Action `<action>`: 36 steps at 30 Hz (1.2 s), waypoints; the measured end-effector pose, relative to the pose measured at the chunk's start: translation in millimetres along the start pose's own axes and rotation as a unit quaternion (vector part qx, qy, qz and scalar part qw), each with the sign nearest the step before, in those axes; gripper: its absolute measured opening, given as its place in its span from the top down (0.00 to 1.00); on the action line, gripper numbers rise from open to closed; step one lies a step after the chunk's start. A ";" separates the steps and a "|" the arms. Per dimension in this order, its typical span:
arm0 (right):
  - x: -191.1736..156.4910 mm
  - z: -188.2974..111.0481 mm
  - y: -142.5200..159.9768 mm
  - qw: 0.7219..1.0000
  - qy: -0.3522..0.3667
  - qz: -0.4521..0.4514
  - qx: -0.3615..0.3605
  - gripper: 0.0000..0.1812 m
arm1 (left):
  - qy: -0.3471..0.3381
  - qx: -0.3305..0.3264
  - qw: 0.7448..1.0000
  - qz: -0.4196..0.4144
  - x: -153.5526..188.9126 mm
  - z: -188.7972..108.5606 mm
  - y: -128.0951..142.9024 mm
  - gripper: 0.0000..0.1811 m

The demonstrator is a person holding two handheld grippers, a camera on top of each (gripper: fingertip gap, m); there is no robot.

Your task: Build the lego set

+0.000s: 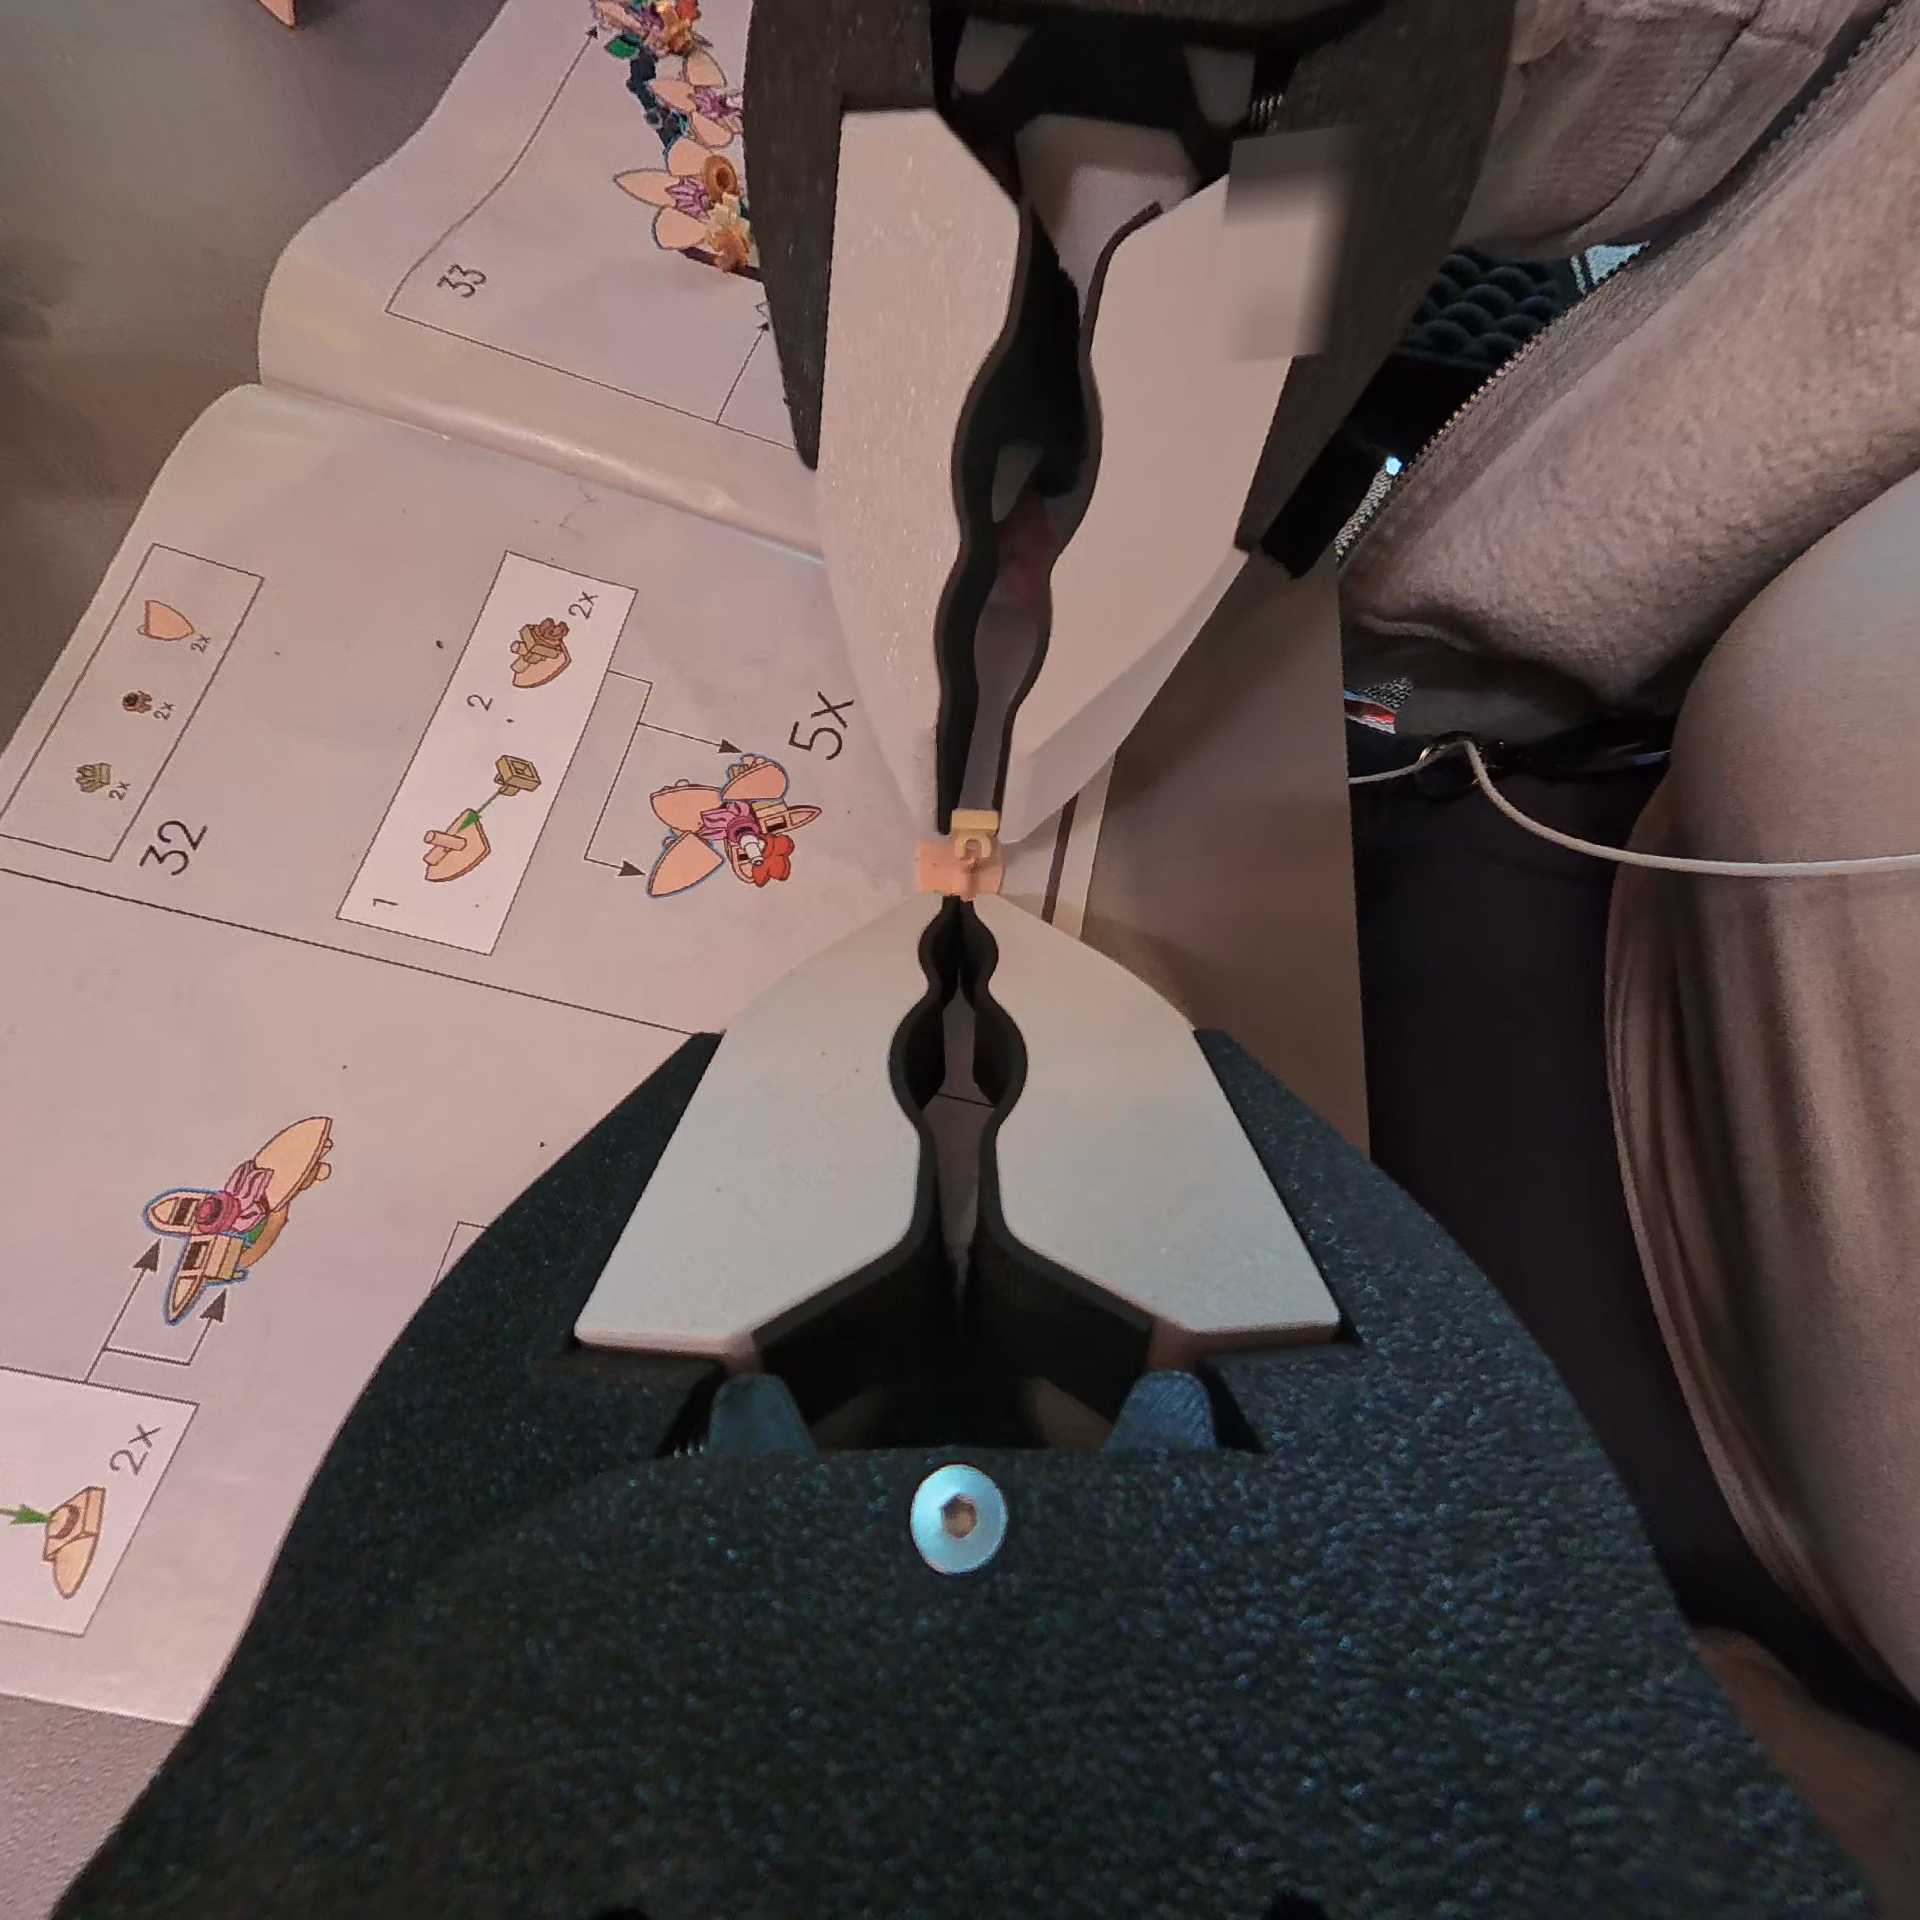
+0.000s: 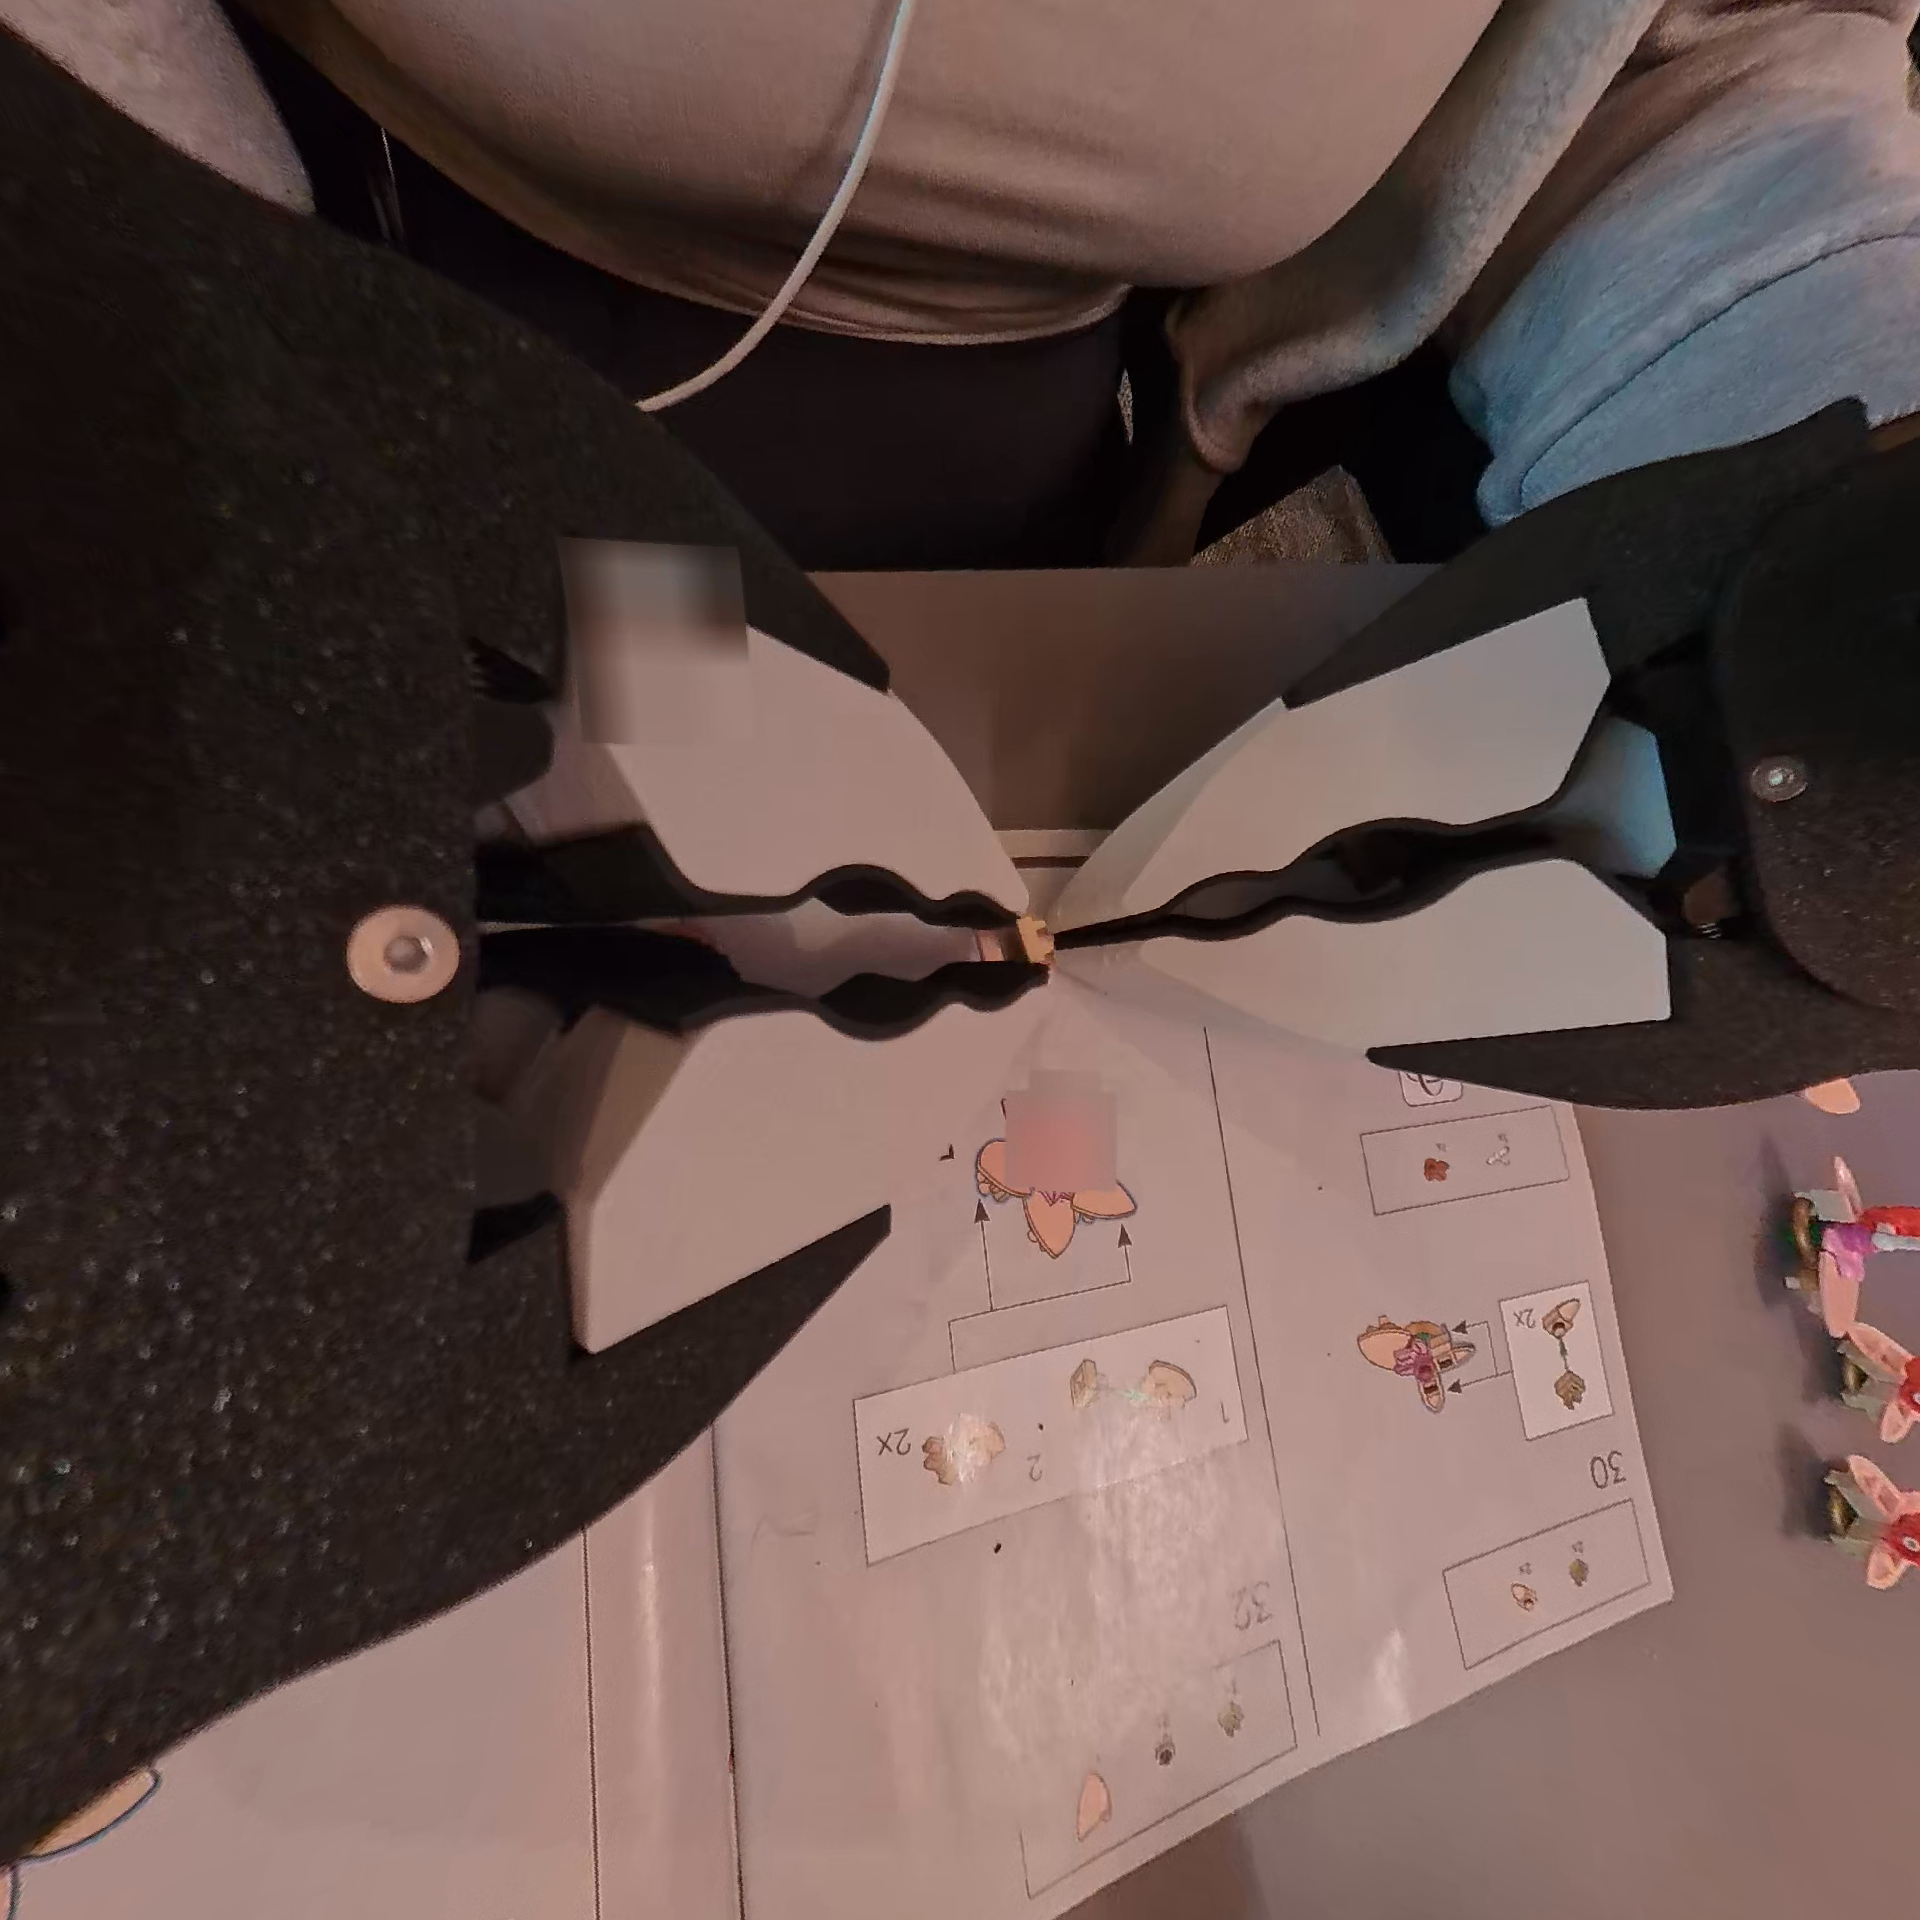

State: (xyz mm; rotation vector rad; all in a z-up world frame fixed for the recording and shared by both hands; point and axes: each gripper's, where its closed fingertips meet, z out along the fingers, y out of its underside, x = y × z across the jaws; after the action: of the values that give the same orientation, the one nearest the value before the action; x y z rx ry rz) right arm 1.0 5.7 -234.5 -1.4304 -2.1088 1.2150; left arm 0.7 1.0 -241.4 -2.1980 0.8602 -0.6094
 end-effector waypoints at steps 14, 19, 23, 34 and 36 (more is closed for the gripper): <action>2.5 2.1 5.7 1.000 0.012 -0.003 -0.020 0.96 | 0.000 0.000 1.000 0.000 0.0 0.1 0.0 1.00; 3.2 3.1 6.7 1.000 0.015 -0.003 -0.025 0.97 | 0.002 0.000 1.000 -0.002 -0.1 0.1 0.1 1.00; 3.2 3.8 7.0 0.999 0.018 -0.001 -0.026 0.97 | -0.002 0.001 1.000 0.002 0.1 0.3 0.0 1.00; 1.6 3.1 7.9 0.994 0.091 0.039 -0.054 0.97 | -0.028 0.004 1.000 0.013 0.2 0.8 -0.4 1.00; 1.5 3.2 7.6 0.993 0.100 0.043 -0.052 0.97 | -0.033 0.004 0.999 0.017 0.2 0.9 -0.5 1.00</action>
State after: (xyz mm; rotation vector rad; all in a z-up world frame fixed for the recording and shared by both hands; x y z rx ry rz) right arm 2.8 6.6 -242.6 -1.6301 -2.0191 0.9573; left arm 1.6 1.5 -241.6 -2.1789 0.8568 -0.5199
